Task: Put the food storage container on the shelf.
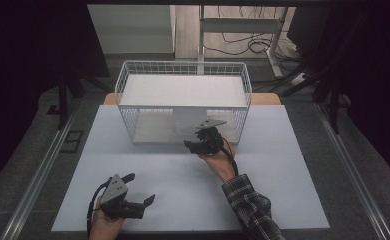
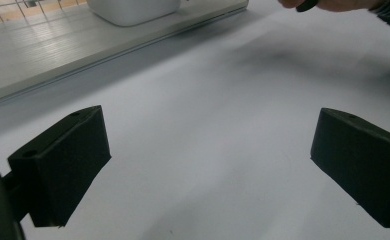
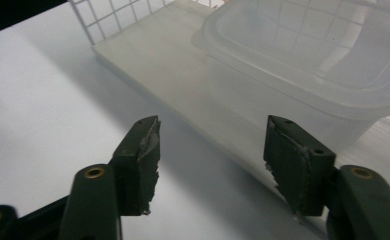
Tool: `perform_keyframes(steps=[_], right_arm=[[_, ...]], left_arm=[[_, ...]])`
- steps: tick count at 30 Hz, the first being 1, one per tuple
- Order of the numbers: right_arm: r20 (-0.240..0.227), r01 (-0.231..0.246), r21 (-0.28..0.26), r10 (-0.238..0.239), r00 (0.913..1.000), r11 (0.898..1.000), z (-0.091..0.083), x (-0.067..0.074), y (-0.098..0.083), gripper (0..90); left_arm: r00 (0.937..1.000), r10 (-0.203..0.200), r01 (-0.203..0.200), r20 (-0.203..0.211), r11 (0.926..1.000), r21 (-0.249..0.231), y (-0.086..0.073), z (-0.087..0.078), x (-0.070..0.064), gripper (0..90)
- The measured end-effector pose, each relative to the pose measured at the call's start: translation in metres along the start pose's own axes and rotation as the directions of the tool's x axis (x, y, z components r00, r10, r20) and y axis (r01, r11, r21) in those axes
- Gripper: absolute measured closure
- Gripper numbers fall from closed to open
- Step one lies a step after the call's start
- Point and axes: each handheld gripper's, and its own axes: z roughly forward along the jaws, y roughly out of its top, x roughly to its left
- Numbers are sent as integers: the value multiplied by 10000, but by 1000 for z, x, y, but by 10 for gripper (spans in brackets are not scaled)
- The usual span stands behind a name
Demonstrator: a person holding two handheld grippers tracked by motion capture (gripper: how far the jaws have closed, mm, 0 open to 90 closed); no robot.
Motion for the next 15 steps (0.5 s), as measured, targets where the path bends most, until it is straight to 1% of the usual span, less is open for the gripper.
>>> perform_keyframes(steps=[3,4,8,13,15], right_arm=[[-134,59,-4,-59,9999,10000,-7,4,-2,316],[-134,59,-4,-59,9999,10000,-7,4,-2,316],[-306,134,-60,-135,9994,9999,-13,8,-6,254],[-519,225,-132,-232,9984,9997,-20,12,-13,156],[-443,280,-92,-284,9986,9996,-23,14,-16,134]], left_arm=[[10000,-17,18,-17,10000,64,0,0,0,19],[10000,-42,42,-16,10000,85,0,0,0,19],[10000,-96,96,4,9998,172,0,1,1,19],[10000,-98,98,9,9998,190,0,1,1,19],[9999,-101,101,5,9998,190,0,1,1,19]])
